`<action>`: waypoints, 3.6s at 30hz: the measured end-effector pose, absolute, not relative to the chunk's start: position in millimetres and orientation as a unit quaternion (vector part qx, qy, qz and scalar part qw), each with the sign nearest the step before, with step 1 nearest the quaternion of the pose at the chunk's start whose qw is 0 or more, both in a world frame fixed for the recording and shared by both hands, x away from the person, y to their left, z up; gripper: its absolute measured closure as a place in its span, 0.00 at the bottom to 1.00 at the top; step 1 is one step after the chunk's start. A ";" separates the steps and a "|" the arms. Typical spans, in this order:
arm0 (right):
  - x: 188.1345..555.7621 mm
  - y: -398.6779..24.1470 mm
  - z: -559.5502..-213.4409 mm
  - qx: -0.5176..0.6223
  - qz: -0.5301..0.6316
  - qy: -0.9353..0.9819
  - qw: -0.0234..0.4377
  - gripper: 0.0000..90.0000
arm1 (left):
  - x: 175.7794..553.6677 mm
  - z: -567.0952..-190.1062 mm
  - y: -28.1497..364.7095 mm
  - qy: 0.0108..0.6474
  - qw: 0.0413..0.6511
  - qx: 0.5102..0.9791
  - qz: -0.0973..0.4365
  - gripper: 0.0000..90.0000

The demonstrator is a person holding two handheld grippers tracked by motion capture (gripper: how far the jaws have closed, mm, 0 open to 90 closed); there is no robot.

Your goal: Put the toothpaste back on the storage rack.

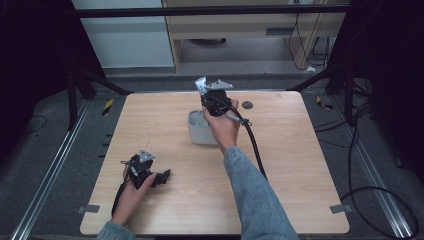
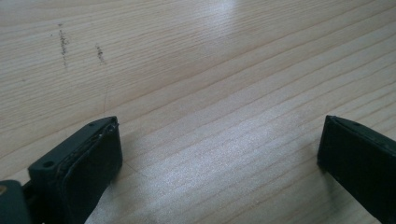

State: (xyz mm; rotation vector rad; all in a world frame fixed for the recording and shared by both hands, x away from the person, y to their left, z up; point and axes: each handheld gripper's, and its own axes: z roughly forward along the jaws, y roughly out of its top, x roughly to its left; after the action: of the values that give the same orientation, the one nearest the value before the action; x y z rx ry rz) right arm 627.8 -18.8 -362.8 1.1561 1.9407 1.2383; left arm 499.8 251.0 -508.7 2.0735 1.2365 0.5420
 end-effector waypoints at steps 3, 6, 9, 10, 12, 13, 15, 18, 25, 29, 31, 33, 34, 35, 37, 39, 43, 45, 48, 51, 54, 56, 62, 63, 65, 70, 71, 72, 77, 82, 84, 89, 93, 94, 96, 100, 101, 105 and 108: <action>628.2 -19.9 -364.2 0.430 0.460 0.726 0.277 0.87 | 499.8 -508.7 251.0 0.472 0.327 0.792 0.207 0.00; 628.1 -19.8 -365.7 0.430 0.458 0.728 0.275 0.87 | 499.8 -508.7 251.0 0.472 0.328 0.792 0.207 0.00; 628.1 -19.4 -366.5 0.428 0.454 0.731 0.276 0.87 | 499.8 -508.7 251.0 0.472 0.327 0.792 0.207 0.00; 628.2 -19.2 -366.8 0.427 0.453 0.732 0.276 0.87 | 499.8 -508.7 251.0 0.472 0.328 0.792 0.207 0.00; 628.0 -18.6 -367.3 0.426 0.448 0.735 0.277 0.87 | 499.8 -508.7 251.0 0.472 0.328 0.792 0.207 0.00; 627.6 -17.9 -368.1 0.426 0.444 0.739 0.277 0.87 | 499.8 -508.7 251.0 0.472 0.327 0.792 0.207 0.00; 627.2 -17.7 -368.7 0.426 0.441 0.741 0.274 0.87 | 499.8 -508.7 251.0 0.472 0.327 0.792 0.207 0.00; 627.2 -17.1 -370.5 0.425 0.437 0.746 0.270 0.87 | 499.8 -508.7 251.0 0.472 0.328 0.792 0.207 0.00; 627.6 -17.1 -372.0 0.422 0.431 0.752 0.266 0.87 | 499.8 -508.7 251.0 0.472 0.328 0.792 0.207 0.00; 626.9 -17.2 -372.8 0.420 0.428 0.756 0.262 0.87 | 499.8 -508.8 251.0 0.472 0.328 0.792 0.207 0.00; 626.7 -17.6 -373.4 0.419 0.426 0.758 0.262 0.87 | 499.8 -508.8 251.0 0.472 0.328 0.792 0.207 0.00; 626.5 -18.0 -374.0 0.418 0.425 0.760 0.260 0.87 | 499.8 -508.7 251.0 0.472 0.328 0.792 0.207 0.00; 626.3 -18.2 -374.3 0.418 0.424 0.760 0.259 0.87 | 499.8 -508.7 251.0 0.472 0.328 0.792 0.207 0.00; 626.2 -18.3 -374.6 0.418 0.423 0.761 0.259 0.88 | 499.8 -508.7 251.0 0.472 0.327 0.792 0.207 0.00; 626.4 -18.7 -375.5 0.416 0.422 0.763 0.258 0.88 | 499.8 -508.7 251.0 0.472 0.327 0.792 0.207 0.00; 626.4 -18.6 -376.0 0.415 0.420 0.765 0.258 0.88 | 499.8 -508.7 251.0 0.472 0.327 0.792 0.207 0.00; 625.8 -17.6 -376.6 0.413 0.416 0.769 0.257 0.88 | 499.8 -508.7 251.0 0.472 0.327 0.792 0.207 0.00; 625.2 -16.9 -377.0 0.409 0.413 0.772 0.257 0.88 | 499.8 -508.7 250.9 0.473 0.328 0.791 0.207 0.00; 623.9 -16.1 -377.0 0.406 0.411 0.776 0.255 0.88 | 499.8 -508.8 250.9 0.473 0.328 0.791 0.207 0.00; 623.4 -16.2 -377.8 0.402 0.410 0.779 0.253 0.88 | 499.7 -508.8 250.9 0.473 0.328 0.791 0.207 0.00; 622.6 -16.2 -379.2 0.399 0.405 0.783 0.253 0.88 | 499.7 -508.8 250.8 0.473 0.328 0.791 0.206 0.00; 622.2 -16.5 -380.6 0.398 0.403 0.785 0.251 0.88 | 499.7 -508.8 250.8 0.473 0.328 0.791 0.206 0.00; 621.1 -16.4 -385.0 0.396 0.397 0.791 0.246 0.88 | 499.7 -508.8 250.9 0.473 0.328 0.791 0.206 0.00; 621.1 -16.5 -385.4 0.396 0.397 0.791 0.246 0.88 | 499.7 -508.8 250.9 0.473 0.328 0.791 0.206 0.00; 621.1 -16.5 -386.5 0.396 0.394 0.793 0.243 0.88 | 499.7 -508.7 250.9 0.473 0.328 0.792 0.206 0.00; 620.7 -16.1 -388.7 0.393 0.389 0.797 0.241 0.88 | 499.7 -508.7 250.9 0.473 0.328 0.791 0.206 0.00; 620.7 -16.1 -388.9 0.394 0.389 0.797 0.241 0.88 | 499.7 -508.8 250.9 0.473 0.328 0.791 0.206 0.00; 620.8 -16.3 -389.3 0.393 0.389 0.798 0.241 0.88 | 499.7 -508.8 250.9 0.473 0.328 0.791 0.206 0.00; 621.0 -16.5 -389.8 0.395 0.387 0.798 0.239 0.88 | 499.7 -508.8 250.9 0.473 0.328 0.791 0.206 0.00; 621.5 -16.1 -390.9 0.392 0.384 0.801 0.237 0.88 | 499.7 -508.8 250.8 0.473 0.328 0.791 0.206 0.00; 621.6 -15.8 -391.1 0.393 0.383 0.802 0.236 0.88 | 499.7 -508.8 250.8 0.473 0.328 0.791 0.206 0.00; 622.2 -15.6 -392.1 0.393 0.380 0.803 0.235 0.88 | 499.7 -508.8 250.8 0.473 0.328 0.791 0.206 0.00; 622.2 -15.3 -391.9 0.393 0.380 0.804 0.234 0.88 | 499.7 -508.8 250.8 0.473 0.328 0.791 0.206 0.00; 622.1 -15.4 -392.0 0.392 0.380 0.804 0.234 0.88 | 499.7 -508.8 250.8 0.473 0.328 0.791 0.206 0.00; 622.1 -15.1 -391.9 0.392 0.380 0.805 0.233 0.88 | 499.7 -508.8 250.8 0.473 0.328 0.791 0.206 0.00; 622.6 -14.3 -391.6 0.390 0.379 0.807 0.231 0.87 | 499.7 -508.7 250.9 0.473 0.328 0.792 0.206 0.00; 622.7 -14.0 -391.4 0.389 0.377 0.808 0.231 0.87 | 499.7 -508.8 250.8 0.473 0.328 0.791 0.206 0.00; 623.6 -13.7 -390.9 0.391 0.375 0.808 0.230 0.87 | 499.7 -508.8 250.8 0.473 0.328 0.791 0.206 0.00; 624.4 -13.3 -391.1 0.392 0.376 0.807 0.230 0.87 | 499.7 -508.8 250.8 0.473 0.328 0.791 0.206 0.00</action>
State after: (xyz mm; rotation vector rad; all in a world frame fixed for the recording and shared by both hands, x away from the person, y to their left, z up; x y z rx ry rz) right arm 624.4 -13.3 -391.1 1.0795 2.2215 1.0333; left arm 499.7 250.8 -508.8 2.0701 1.2394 0.5397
